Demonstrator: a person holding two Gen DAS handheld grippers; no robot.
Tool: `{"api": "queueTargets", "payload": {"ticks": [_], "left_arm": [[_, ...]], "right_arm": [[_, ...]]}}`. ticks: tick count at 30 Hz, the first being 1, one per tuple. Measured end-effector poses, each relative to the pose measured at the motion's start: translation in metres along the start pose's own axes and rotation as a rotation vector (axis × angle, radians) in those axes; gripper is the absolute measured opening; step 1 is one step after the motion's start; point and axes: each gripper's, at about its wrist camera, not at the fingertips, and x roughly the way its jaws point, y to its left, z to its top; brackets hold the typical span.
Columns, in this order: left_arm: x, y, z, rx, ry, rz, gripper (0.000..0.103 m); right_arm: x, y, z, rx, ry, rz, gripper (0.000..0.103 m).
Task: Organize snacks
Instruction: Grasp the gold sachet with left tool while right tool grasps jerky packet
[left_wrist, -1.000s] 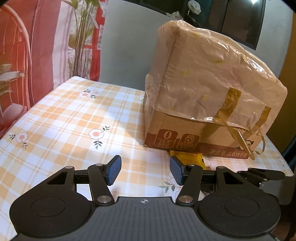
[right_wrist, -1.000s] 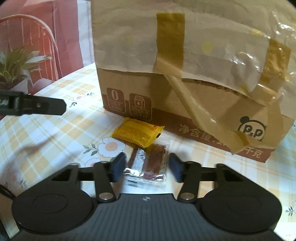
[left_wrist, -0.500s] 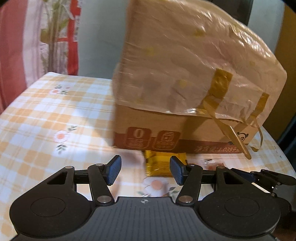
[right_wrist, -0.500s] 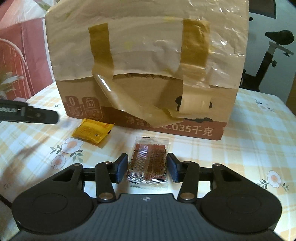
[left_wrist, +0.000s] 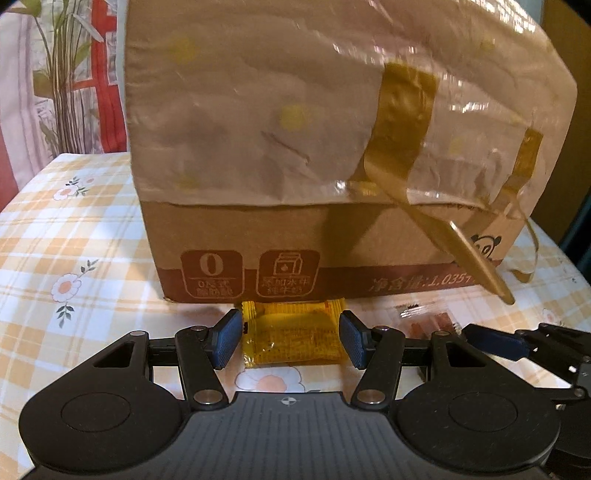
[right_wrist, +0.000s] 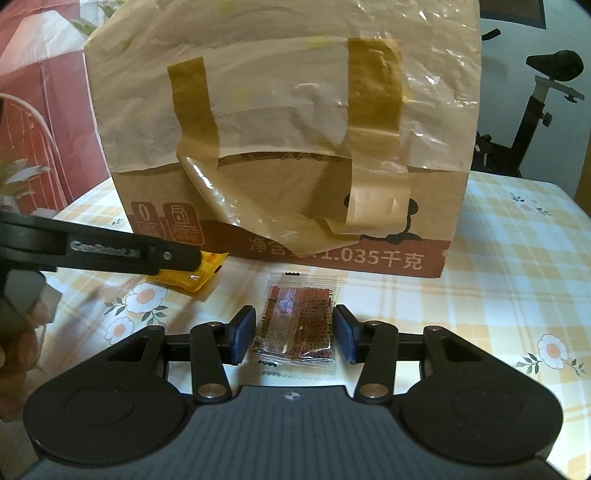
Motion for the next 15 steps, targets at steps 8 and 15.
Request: {"api": "queueTargets", "payload": {"ticks": [8,15], "left_arm": [[0.005,-0.008,-0.002,0.035,0.007,0.024,0.059],[-0.021,-0.009,-0.01,0.051,-0.043,-0.036,0.031]], "right_arm": [[-0.001,-0.003,-0.001,0.015,0.0,0.008,0.049],[-0.002,-0.002,0.0,0.019,0.002,0.009,0.049]]}}
